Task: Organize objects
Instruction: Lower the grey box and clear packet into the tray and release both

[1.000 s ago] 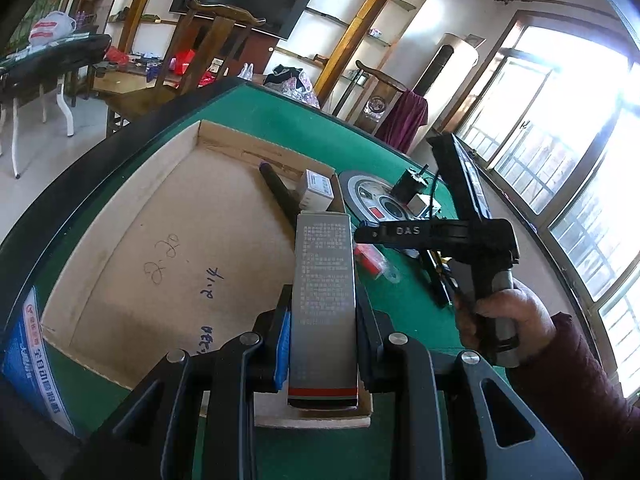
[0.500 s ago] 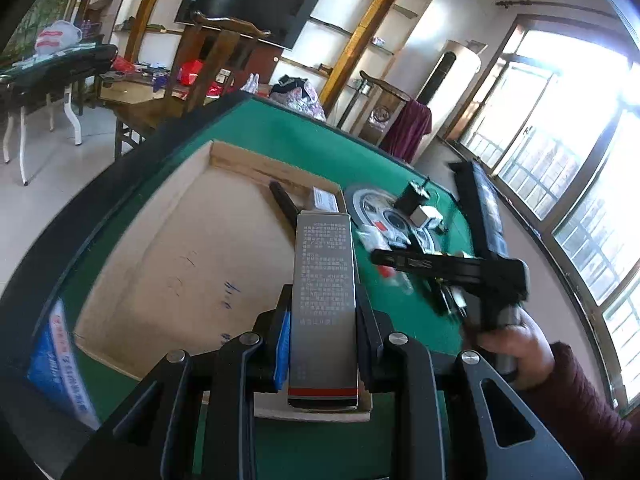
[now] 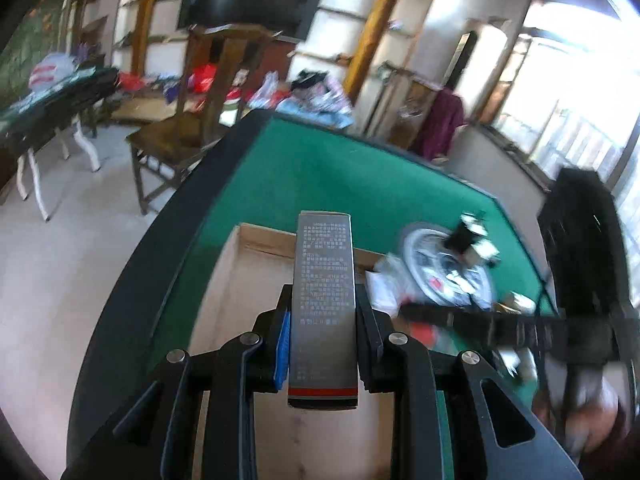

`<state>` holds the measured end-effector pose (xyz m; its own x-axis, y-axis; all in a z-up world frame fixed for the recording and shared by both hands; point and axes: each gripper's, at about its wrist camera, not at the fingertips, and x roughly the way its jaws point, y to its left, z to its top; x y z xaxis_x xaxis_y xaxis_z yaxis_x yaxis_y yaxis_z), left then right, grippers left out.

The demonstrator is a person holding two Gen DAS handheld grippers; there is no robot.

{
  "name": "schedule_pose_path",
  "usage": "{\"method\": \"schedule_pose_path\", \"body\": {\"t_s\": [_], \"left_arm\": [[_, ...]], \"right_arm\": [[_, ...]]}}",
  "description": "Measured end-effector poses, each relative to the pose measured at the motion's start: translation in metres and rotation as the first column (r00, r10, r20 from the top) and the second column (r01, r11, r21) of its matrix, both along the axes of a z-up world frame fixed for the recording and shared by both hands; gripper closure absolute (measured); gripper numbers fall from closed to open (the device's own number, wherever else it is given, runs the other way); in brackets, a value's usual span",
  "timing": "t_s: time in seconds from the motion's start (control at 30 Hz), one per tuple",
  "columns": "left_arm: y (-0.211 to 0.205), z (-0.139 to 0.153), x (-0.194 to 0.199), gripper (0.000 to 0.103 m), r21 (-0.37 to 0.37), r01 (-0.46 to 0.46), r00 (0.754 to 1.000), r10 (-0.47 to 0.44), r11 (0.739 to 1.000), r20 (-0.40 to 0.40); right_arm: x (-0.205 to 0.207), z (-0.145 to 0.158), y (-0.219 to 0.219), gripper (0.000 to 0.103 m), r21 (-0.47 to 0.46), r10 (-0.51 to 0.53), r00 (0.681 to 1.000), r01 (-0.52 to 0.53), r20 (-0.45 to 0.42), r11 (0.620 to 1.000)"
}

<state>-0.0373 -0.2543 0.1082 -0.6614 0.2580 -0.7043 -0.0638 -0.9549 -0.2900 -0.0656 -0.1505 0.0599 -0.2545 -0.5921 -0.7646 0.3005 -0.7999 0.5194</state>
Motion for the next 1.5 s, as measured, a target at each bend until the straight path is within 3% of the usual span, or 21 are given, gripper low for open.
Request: {"method": "schedule_pose_path", "body": {"t_s": [0.17,0.37,0.63,0.8,0.87,0.93,1.0,1.1,1.23,1.4,1.5], "left_arm": [[-0.018,-0.043,-0.027,0.08,0.074,-0.062,0.993,0.054,0.995,0.105],[-0.006,-0.074,-0.039,0.08,0.057,-0.047,0.987,0.037,0.997,0.157],[-0.001,-0.095,-0.068,0.08,0.061,-0.079,0.975,0.064,0.995,0.211],[-0.005,-0.102,-0.082,0.079,0.173,-0.069,0.976,0.03,0.982,0.218],[-0.003,-0.102,-0.083,0.07,0.212,-0.057,0.98,0.014,0.976,0.197],[-0.002,-0.098,-0.083,0.047,0.223,-0.05,0.986,0.013,0.974,0.165],[-0.001,-0.095,-0.082,0.046,0.242,-0.044,0.99,0.009,0.969,0.144],[-0.006,-0.088,-0.078,0.046,0.236,-0.068,0.991,0.038,0.969,0.129],[-0.013,-0.081,-0.056,0.046,0.182,-0.123,0.989,0.106,0.976,0.102],[-0.012,-0.085,-0.03,0.045,0.106,-0.177,0.981,0.166,0.978,0.101],[-0.017,-0.086,-0.018,0.045,0.132,-0.195,0.977,0.181,0.972,0.113]], "right_arm": [[-0.016,-0.053,-0.028,0.078,0.017,0.008,0.995,-0.01,0.098,1.0],[-0.029,-0.065,-0.031,0.078,0.123,-0.034,0.998,0.027,0.054,0.992],[-0.031,-0.056,-0.023,0.078,0.201,-0.091,0.996,0.094,-0.02,0.975],[-0.023,-0.054,-0.026,0.077,0.221,-0.099,0.992,0.115,-0.083,0.969],[-0.02,-0.051,-0.022,0.077,0.209,-0.107,0.989,0.126,-0.099,0.97],[-0.016,-0.043,-0.016,0.076,0.196,-0.12,0.983,0.146,-0.138,0.97],[-0.012,-0.03,-0.009,0.069,0.178,-0.131,0.976,0.162,-0.173,0.971],[-0.003,-0.014,0.005,0.064,0.16,-0.152,0.969,0.184,-0.194,0.97],[0.019,0.007,0.035,0.048,0.129,-0.169,0.955,0.205,-0.245,0.97],[0.043,0.018,0.079,0.045,0.108,-0.206,0.94,0.243,-0.272,0.964],[0.053,0.019,0.103,0.045,0.093,-0.237,0.935,0.269,-0.262,0.959]]}}
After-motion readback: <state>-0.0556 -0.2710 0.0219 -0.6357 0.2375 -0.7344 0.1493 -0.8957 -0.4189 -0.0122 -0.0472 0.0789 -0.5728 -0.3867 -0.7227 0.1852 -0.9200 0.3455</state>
